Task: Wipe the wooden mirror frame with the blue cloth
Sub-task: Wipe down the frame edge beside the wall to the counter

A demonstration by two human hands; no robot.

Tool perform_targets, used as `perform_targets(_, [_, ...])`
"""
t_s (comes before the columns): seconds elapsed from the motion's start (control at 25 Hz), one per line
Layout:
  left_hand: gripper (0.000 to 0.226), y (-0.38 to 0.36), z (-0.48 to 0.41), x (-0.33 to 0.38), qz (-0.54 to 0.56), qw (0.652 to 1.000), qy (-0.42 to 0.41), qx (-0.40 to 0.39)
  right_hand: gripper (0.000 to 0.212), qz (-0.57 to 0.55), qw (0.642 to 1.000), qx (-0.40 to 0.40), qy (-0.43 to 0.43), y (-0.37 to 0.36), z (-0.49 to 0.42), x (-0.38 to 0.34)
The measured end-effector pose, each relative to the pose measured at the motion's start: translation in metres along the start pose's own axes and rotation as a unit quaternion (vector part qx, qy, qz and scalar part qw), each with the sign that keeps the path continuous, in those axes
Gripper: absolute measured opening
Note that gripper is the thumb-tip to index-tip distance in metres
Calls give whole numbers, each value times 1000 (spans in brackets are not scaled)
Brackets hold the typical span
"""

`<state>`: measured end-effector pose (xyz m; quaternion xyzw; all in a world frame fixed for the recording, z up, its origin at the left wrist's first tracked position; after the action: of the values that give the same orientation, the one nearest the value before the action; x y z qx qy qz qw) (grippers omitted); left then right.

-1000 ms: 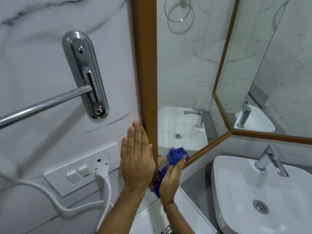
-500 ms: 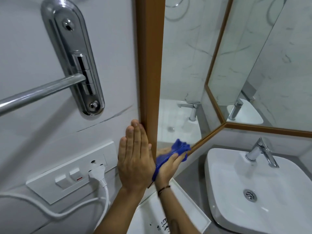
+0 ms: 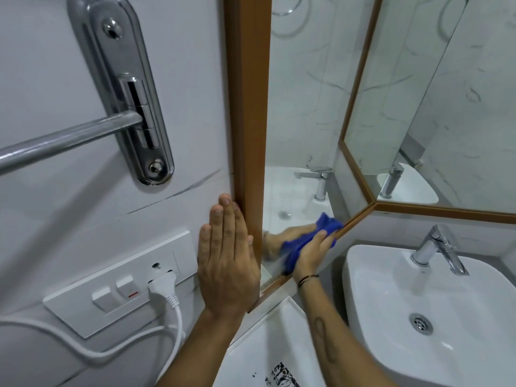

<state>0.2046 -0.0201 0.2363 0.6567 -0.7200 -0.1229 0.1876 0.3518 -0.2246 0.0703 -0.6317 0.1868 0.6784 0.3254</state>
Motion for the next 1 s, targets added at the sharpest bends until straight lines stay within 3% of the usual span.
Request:
perform_targets(0.12, [70,0,1,2,-9,1000,-4,-4,38,-37,999,-16,-5,2,-19,-2])
perform_targets(0.28, [80,-3,1,-1,-21,1000,-8,1,55,-71,994,-63,45,-10,82,39])
perform_targets(0.4, [74,-4,2,-2,-18,1000,-13,3,58,-81,990,-96,67,-12,131,55])
perform_targets(0.52, [66,-3,5,-3,-20,999,-26,-10,75,-55,977,-172,114,-15,156,70])
perform_targets(0.6, [64,-3,5,-2,-25,999,-39,-16,79,30,960,-215,177,-13,152,72])
perform_targets(0.68, [62,-3,5,-1,-20,999,-41,-18,76,106,918,-246,294,-13,135,56])
perform_targets(0.8, [63,-2,3,-1,-42,998,-49,-16,65,101,799,-265,531,-29,131,-17])
perform_targets(0.88, [67,1,1,-2,-51,998,-45,-17,62,89,741,-248,618,-47,130,-80])
perform_targets(1.0, [64,5,-2,-1,-33,999,-29,-23,64,86,715,-191,667,-68,121,-157])
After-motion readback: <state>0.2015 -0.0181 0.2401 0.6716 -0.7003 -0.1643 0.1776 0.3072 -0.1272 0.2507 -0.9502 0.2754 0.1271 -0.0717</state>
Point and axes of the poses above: each hand's wrist, its own z-axis away from the middle knuckle, its own y-axis out of the back of the hand, x = y × z, the point moved 8 cm from there along -z, towards the middle knuckle, and after that the axes turned 2 degrees about -z, right-handed, at the moved point
